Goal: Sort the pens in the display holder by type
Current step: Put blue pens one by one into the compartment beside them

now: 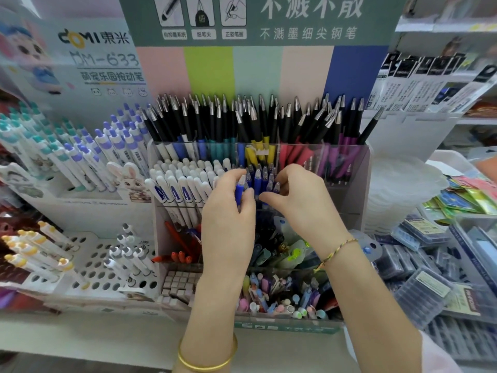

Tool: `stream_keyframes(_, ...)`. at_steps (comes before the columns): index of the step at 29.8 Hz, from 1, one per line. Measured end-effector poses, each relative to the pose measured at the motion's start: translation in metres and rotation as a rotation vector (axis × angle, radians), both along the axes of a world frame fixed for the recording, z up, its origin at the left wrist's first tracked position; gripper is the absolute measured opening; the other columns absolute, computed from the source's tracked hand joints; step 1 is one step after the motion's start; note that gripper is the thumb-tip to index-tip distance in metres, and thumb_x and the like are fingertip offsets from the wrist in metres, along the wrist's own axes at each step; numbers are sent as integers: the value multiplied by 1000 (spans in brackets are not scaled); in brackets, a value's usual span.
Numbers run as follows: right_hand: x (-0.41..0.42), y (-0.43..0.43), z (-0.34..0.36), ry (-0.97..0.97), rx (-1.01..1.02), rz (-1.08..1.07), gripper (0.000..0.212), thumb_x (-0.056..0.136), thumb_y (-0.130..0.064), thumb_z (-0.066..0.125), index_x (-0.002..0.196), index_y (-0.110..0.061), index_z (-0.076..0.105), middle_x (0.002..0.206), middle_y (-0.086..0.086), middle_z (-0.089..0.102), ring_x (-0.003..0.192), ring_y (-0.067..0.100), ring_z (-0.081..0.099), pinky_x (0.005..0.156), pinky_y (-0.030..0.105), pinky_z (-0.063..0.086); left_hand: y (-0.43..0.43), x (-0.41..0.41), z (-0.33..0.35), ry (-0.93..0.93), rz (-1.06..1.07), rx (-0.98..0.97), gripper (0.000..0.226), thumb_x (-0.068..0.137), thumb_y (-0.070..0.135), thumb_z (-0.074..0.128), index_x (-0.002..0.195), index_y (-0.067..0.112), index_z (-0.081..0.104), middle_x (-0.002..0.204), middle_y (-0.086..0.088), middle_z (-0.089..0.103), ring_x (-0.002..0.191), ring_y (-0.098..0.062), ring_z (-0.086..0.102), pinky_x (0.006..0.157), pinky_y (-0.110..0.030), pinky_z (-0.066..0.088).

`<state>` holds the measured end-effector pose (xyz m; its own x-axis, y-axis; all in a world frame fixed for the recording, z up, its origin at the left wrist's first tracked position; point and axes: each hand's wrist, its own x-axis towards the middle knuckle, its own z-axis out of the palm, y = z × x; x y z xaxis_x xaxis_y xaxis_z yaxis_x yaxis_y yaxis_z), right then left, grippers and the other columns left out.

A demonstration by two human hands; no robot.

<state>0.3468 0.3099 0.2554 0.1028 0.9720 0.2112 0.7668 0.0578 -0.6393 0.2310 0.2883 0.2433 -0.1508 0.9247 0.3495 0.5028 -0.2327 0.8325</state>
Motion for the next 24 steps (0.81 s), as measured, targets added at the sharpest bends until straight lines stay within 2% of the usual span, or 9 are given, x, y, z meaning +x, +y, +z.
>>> stream_keyframes(2, -2, 1, -2, -2, 22, -15, 33, 81, -32, 71, 100, -11, 54, 88, 0, 58, 82, 19, 57, 74, 37, 52, 4, 3, -2, 72, 73, 48, 25, 95, 17, 54, 119, 22, 57, 94, 6, 62, 86, -12, 59, 71, -22, 46)
stream_keyframes(5, -4, 0, -4, -25, 74, -20, 29, 84, -28, 68, 105, -12, 56, 93, -2, 58, 85, 17, 56, 75, 32, 50, 7, 7, -3, 177, 149, 104, 18, 93, 15, 55, 111, 17, 58, 83, 3, 61, 73, -16, 56, 61, -26, 41)
stream_keyframes(8, -6, -2, -6, -21, 121, -19, 25, 85, -26, 67, 103, -12, 57, 88, -4, 56, 82, 16, 56, 73, 30, 50, 9, 8, -5, 186, 142, 136, 13, 92, 13, 56, 105, 14, 58, 79, 1, 60, 67, -15, 54, 59, -24, 38)
stream_keyframes(12, -7, -1, 1, 55, 234, 2, 18, 83, -19, 68, 95, -9, 58, 85, 1, 63, 79, 18, 59, 72, 37, 53, 11, 7, -7, 153, 111, 150, 6, 91, 12, 56, 97, 12, 58, 77, 1, 58, 65, -13, 49, 59, -21, 37)
stream_keyframes(16, -4, 0, 2, 36, 86, 57, 33, 80, -20, 72, 102, -13, 49, 94, 2, 59, 83, 20, 57, 76, 38, 52, 12, 5, -5, 152, 105, 192, 4, 89, 7, 55, 91, 11, 55, 69, 8, 47, 58, -5, 43, 57, -14, 33)
stream_keyframes(20, -1, -4, 1, 47, 121, 62, 44, 78, -18, 73, 111, -17, 44, 102, -1, 50, 82, 15, 51, 74, 29, 48, 14, 2, -1, 160, 106, 257, 9, 88, 4, 56, 96, 7, 58, 70, 10, 47, 59, -6, 43, 60, -13, 37)
stream_keyframes(24, -1, -5, 4, 35, 291, 125, 41, 84, -16, 67, 122, -22, 53, 102, -2, 46, 74, 11, 50, 73, 32, 51, 13, -1, 0, 111, 1, 203, 26, 90, 7, 57, 115, 13, 57, 78, 8, 54, 67, -5, 50, 66, -12, 41)
